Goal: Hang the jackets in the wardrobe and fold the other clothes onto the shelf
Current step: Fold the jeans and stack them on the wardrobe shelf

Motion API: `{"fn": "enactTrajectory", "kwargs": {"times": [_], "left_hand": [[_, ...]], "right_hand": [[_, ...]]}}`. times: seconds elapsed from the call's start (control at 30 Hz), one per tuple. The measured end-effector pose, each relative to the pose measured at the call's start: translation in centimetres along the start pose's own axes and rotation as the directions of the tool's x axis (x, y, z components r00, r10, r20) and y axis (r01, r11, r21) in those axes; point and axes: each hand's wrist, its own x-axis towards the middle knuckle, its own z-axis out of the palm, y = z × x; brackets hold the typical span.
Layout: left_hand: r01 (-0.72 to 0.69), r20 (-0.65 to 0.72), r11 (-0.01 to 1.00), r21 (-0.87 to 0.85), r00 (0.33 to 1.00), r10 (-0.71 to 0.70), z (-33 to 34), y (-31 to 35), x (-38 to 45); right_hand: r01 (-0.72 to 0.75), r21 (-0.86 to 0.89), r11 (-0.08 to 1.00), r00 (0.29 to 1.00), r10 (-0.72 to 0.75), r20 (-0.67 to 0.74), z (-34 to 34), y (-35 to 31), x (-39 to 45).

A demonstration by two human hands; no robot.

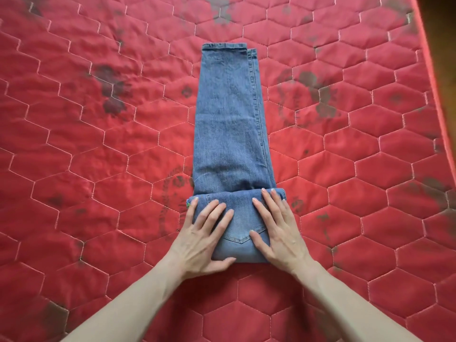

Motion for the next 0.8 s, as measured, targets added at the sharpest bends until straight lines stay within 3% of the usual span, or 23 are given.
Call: {"fn": "enactTrajectory", "kwargs": {"times": [0.2,0.4,0.6,0.67,0.8], "left_hand": [[-0.043,0.199,0.994,0.1,0.98,0.023,-1.0,0.9,-0.4],[-0.009,0.279,0.999,0.051,0.96,-0.006,-3.2,1.8,0.2],[0.052,0.35,0.981,-0.187,0.936,0.017,-7.1,0.7,0.6],[0.091,0.406,0.942,-0.324,0.913,0.052,-9.1,-0.1,0.7],[0.155,0.349,0.813,-0.562,0.935,0.062,-11.9,-1.7,1.3]], "right_hand": [[0.227,-0.191,0.955,0.966,-0.196,0.168,-2.0,0.2,-0.5],[0.29,-0.263,0.92,0.9,-0.169,0.401,-4.6,0.5,-1.3],[0.119,0.064,0.991,0.938,-0.134,0.32,-8.5,-0.7,-0.4],[0.062,0.159,0.985,0.963,-0.101,0.249,-10.1,-1.4,-0.5],[-0.144,0.409,0.901,0.986,0.096,0.136,-11.9,-2.4,-0.4]]}}
